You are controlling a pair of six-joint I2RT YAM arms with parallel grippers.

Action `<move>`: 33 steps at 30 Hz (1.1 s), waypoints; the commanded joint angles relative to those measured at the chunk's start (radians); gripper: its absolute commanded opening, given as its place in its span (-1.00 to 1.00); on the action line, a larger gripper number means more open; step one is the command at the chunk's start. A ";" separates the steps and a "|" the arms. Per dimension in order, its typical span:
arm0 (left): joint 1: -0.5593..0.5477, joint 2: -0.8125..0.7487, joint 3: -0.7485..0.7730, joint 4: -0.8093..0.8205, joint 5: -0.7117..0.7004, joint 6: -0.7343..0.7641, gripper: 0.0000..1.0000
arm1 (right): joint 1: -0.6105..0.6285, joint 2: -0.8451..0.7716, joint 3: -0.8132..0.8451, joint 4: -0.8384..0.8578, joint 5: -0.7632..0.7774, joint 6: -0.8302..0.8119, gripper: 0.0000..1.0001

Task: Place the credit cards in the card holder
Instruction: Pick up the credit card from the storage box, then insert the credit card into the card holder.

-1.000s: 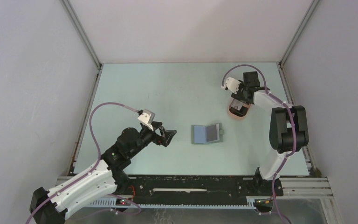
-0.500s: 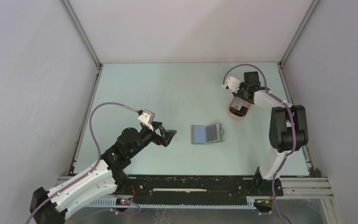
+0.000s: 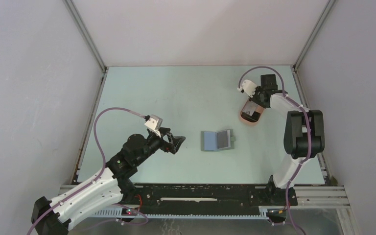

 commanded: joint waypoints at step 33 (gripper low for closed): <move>0.007 0.215 -0.007 0.590 0.655 0.091 1.00 | 0.259 -0.548 0.006 -0.861 -1.043 0.062 -1.00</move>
